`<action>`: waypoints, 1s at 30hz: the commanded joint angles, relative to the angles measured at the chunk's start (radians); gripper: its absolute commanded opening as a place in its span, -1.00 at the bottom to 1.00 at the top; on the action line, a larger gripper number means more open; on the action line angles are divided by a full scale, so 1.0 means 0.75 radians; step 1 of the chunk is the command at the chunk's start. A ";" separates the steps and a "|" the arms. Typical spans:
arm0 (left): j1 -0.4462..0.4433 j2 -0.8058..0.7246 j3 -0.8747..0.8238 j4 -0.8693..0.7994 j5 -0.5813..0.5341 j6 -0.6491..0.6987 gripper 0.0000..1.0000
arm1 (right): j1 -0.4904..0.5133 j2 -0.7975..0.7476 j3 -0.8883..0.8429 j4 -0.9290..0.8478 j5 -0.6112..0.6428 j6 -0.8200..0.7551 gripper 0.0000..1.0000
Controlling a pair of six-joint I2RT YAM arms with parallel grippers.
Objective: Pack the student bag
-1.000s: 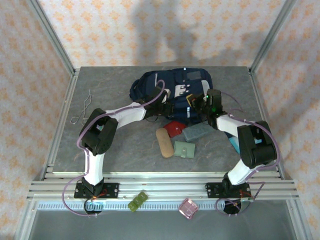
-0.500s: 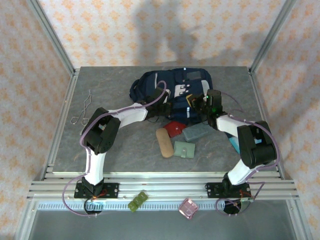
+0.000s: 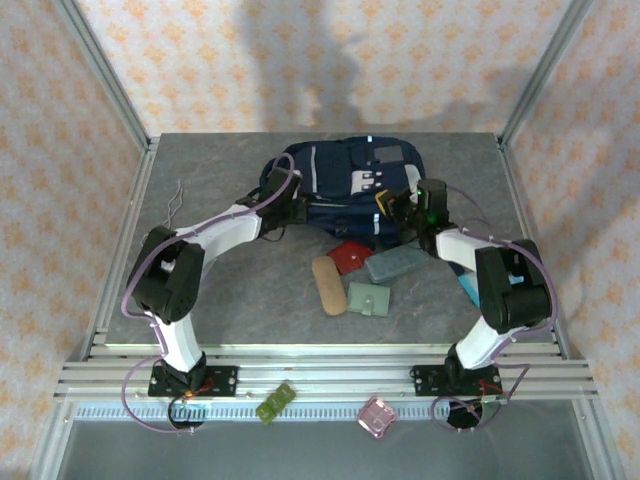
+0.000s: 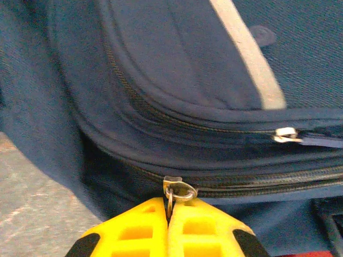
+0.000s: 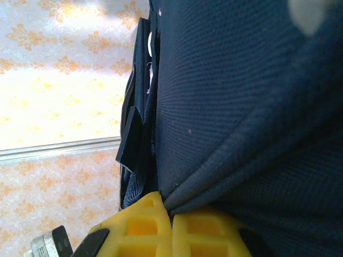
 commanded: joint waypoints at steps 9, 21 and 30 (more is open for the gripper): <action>-0.085 -0.111 0.019 -0.126 -0.133 0.080 -1.00 | -0.036 0.220 0.381 -0.194 0.073 -0.172 -1.00; -0.196 -0.031 0.076 0.050 -0.018 -0.033 -1.00 | -0.036 0.320 0.672 -0.869 0.006 -0.405 -0.26; -0.211 0.065 0.311 -0.218 0.010 -0.009 -1.00 | 0.084 0.086 0.346 -0.770 -0.149 -0.324 -0.08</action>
